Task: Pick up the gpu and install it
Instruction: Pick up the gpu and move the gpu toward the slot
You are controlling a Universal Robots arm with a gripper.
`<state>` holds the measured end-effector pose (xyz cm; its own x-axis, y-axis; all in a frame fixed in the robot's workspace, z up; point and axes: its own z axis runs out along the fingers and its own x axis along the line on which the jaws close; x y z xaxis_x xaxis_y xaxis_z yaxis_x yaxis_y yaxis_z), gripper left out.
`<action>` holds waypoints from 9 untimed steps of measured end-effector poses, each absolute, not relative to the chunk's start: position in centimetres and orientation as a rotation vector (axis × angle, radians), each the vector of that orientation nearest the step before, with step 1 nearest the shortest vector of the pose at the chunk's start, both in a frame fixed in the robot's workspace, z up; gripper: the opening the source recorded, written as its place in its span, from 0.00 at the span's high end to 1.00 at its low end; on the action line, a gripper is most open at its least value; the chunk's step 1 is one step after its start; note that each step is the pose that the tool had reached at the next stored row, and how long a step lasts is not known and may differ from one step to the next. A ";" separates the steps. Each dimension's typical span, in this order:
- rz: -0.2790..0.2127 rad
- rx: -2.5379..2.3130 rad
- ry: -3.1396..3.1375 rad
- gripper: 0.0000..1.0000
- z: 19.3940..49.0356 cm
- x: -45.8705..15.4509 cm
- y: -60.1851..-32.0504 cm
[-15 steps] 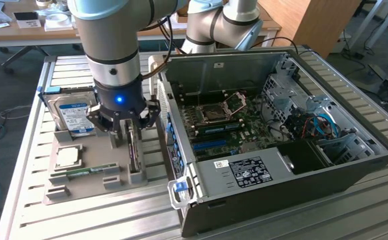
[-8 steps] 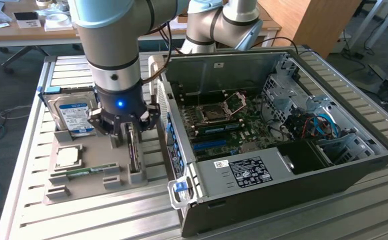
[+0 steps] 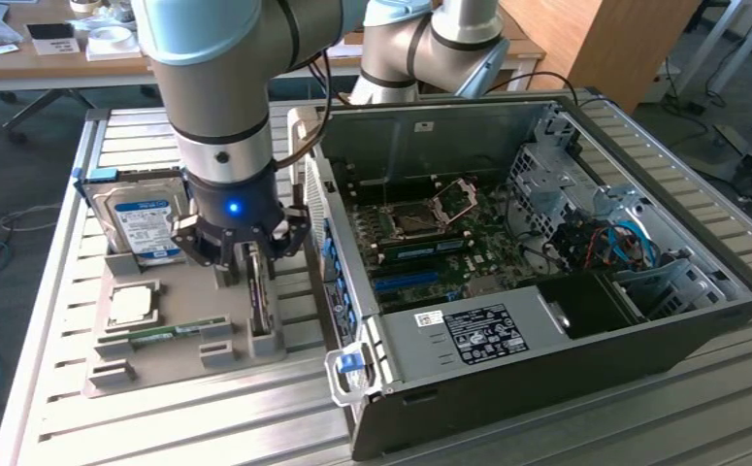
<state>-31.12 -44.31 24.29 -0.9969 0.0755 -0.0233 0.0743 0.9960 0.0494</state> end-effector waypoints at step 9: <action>0.077 0.116 3.113 0.53 23.7 -31.2 -44.1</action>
